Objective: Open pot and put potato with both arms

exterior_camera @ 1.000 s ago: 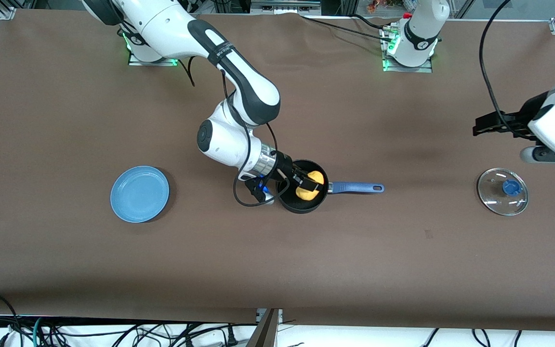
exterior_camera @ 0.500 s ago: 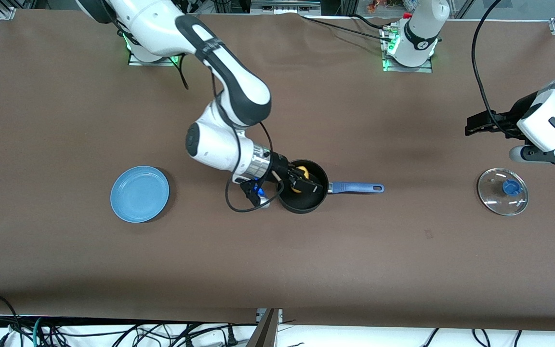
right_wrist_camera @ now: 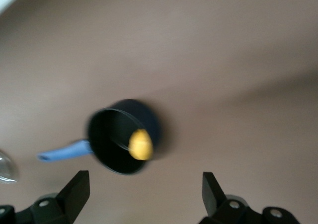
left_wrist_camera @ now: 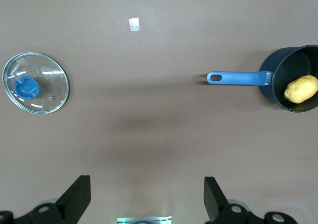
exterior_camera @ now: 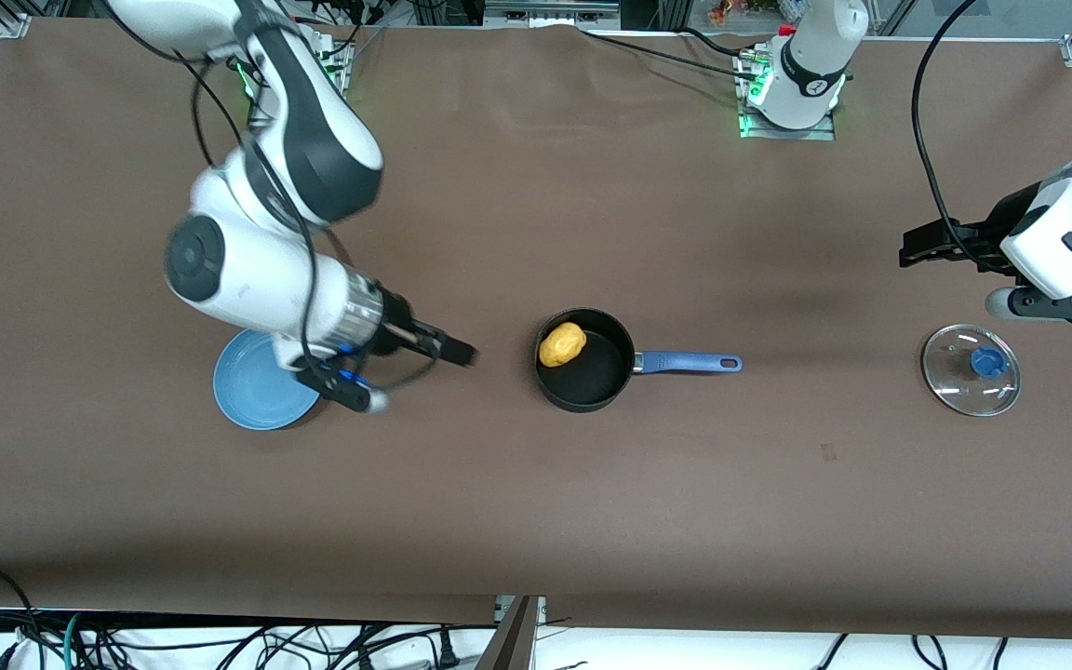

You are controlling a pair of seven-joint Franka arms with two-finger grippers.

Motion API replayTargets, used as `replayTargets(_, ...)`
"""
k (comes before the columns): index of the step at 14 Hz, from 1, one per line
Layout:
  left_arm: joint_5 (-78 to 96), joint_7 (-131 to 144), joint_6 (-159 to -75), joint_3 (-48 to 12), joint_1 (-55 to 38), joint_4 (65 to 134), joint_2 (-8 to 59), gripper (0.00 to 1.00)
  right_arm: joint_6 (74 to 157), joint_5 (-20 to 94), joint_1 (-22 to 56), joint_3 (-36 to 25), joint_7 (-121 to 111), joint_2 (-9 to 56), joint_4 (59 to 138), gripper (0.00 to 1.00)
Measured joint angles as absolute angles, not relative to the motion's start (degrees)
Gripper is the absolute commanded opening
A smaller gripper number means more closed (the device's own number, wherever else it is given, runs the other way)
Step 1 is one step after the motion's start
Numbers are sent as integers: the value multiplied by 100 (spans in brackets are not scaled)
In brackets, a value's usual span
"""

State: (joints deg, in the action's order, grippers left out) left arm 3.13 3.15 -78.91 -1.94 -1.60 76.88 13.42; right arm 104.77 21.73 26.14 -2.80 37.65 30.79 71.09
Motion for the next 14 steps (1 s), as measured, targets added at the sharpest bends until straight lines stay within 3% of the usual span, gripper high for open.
replayTargets(7, 312, 338, -7892, -165, -152, 7592, 1358, 100, 8709, 564, 2577, -1538, 1243, 401, 8859, 100)
replayTargets(11, 312, 353, -7892, -162, -151, 7577, 1362, 100, 8510, 345, 1245, -688, 202, 30, 8894, 100)
replayTargets(14, 312, 360, -7892, -161, -151, 7569, 1371, 100, 8421, 204, 1054, -550, 87, 58, 8892, 100)
